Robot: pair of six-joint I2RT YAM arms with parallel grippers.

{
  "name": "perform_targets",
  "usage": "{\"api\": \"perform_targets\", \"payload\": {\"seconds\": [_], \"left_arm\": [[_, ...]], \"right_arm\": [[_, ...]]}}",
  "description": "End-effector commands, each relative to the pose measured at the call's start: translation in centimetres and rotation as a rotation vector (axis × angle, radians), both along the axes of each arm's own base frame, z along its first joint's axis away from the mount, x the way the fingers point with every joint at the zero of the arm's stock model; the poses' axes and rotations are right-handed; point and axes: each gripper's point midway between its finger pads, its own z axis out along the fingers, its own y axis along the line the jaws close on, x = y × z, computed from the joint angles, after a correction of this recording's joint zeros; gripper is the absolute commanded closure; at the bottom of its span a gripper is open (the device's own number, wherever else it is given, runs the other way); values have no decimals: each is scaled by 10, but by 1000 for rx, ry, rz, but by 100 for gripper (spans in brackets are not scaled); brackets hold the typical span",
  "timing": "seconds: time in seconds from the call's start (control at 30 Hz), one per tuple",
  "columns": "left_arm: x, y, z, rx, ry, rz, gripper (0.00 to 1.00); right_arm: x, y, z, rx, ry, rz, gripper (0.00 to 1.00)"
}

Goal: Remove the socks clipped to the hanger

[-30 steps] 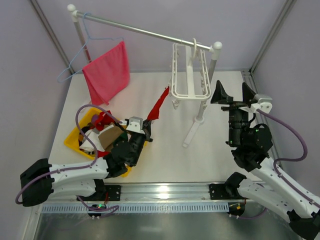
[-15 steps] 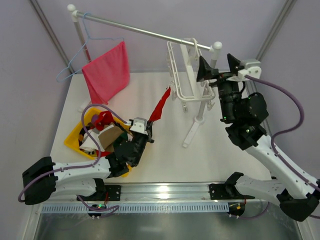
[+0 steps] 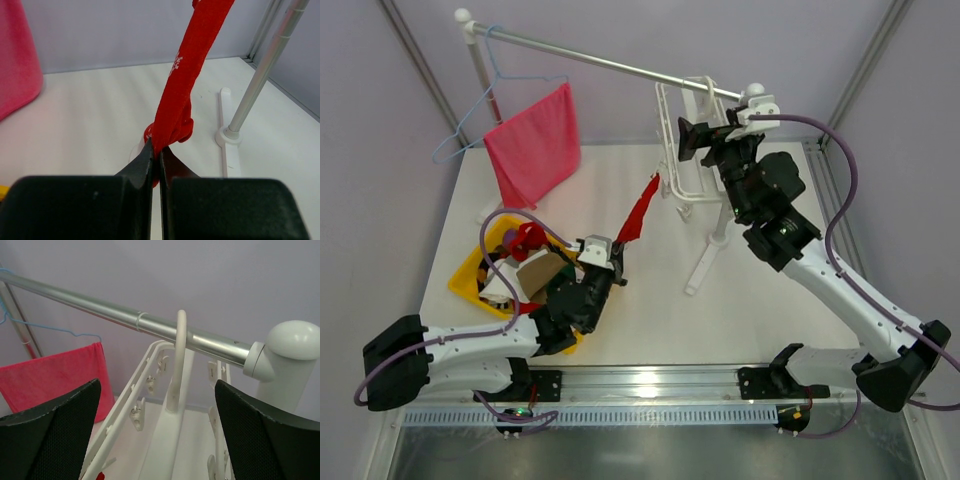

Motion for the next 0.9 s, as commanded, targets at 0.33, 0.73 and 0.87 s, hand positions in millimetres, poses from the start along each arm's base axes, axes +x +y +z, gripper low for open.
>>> {"api": "perform_targets", "payload": {"seconds": [0.33, 0.73, 0.87], "left_arm": [[-2, 10, 9, -47, -21, 24, 100], [-2, 15, 10, -46, -23, 38, 100], [-3, 18, 11, -49, -25, 45, 100]], "right_arm": [[30, -12, 14, 72, 13, -69, 16], [57, -1, 18, 19, 10, -35, 68], [65, 8, 16, 3, 10, -9, 80]]}}
